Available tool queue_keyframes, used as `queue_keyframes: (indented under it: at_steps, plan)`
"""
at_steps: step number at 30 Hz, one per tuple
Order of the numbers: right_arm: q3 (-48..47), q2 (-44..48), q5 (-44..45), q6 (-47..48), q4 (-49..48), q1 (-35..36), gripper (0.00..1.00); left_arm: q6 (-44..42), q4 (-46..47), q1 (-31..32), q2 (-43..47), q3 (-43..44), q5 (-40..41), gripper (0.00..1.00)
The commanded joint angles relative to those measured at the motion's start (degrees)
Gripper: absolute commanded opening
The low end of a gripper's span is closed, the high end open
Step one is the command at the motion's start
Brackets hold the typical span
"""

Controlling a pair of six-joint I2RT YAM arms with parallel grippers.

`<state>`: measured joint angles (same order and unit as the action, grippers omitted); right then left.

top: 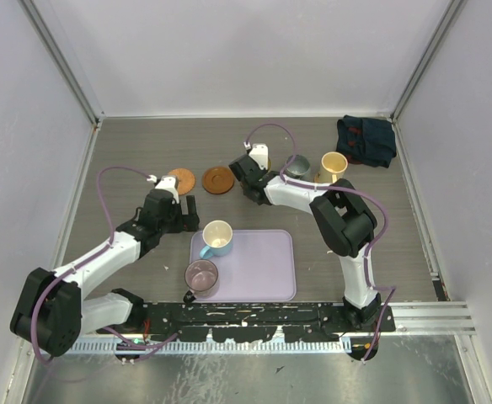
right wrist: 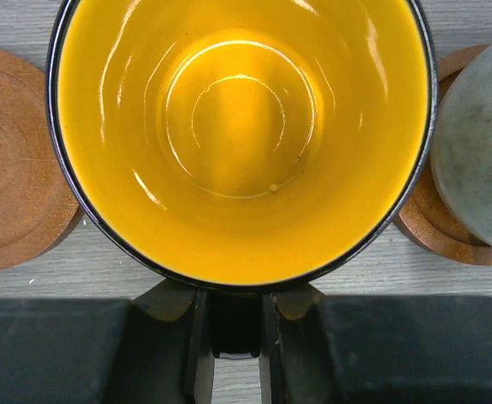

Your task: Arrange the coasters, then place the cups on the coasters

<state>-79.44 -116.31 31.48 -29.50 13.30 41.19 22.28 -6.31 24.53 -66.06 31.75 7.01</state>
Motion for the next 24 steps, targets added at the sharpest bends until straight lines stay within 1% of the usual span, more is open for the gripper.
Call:
queue_keyframes:
  at_steps: [1,16,24]
  plan:
    - [-0.52,0.78,0.77,-2.21,-3.31,0.21,0.01,-1.01,1.47,0.16,-0.11,1.48,1.26,0.98]
    - [1.62,2.37,0.84,-3.16,-2.05,0.26,0.01,-0.85,2.13,0.17,-1.09,1.74,1.01,0.98]
    - [1.66,3.87,3.32,-2.73,-0.91,1.26,0.01,-0.84,2.52,0.16,-1.55,1.84,1.00,0.98]
